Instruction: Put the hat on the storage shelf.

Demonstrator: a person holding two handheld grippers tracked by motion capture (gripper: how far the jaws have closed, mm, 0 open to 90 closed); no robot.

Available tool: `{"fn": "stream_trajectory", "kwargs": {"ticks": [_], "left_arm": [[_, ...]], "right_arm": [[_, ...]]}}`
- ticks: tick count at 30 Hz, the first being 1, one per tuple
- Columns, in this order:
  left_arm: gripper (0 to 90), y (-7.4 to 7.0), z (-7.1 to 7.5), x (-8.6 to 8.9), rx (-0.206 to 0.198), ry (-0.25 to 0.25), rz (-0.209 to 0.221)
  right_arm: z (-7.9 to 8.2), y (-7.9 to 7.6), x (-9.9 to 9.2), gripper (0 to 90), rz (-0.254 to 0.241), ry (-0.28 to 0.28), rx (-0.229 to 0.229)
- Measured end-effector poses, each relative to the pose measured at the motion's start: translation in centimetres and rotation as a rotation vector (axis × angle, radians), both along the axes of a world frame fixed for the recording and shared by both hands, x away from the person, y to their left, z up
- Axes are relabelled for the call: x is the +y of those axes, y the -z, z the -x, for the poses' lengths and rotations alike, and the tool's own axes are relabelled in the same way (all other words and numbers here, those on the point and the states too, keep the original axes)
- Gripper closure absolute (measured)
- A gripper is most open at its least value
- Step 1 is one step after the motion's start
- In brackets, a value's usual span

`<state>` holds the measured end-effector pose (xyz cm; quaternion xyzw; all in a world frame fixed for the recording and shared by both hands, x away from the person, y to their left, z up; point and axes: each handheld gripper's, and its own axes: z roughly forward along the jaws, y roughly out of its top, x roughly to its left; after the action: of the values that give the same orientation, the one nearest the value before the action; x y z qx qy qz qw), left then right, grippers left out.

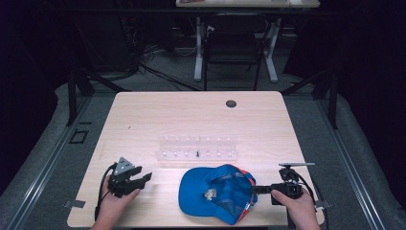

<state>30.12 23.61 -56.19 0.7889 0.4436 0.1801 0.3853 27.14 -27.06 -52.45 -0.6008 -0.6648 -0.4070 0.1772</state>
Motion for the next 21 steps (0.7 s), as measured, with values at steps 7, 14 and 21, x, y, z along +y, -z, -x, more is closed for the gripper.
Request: {"fn": "stream_trajectory", "kwargs": {"ticks": [7, 14, 21], "left_arm": [[48.8, 0.1, -0.1, 0.0, -0.001, 0.0, -0.002], [48.8, 0.1, 0.0, -0.1, 0.001, -0.001, -0.006], [48.8, 0.2, -0.1, -0.1, 0.007, 0.003, 0.0]], "right_arm": [[-1.4, -2.8, 0.7, 77.9, 0.083, -0.043, 0.024], [-2.6, -5.2, 1.4, 77.9, 0.129, -0.067, 0.029], [-3.3, -7.1, 2.0, 78.0, 0.156, -0.083, 0.038]]}}
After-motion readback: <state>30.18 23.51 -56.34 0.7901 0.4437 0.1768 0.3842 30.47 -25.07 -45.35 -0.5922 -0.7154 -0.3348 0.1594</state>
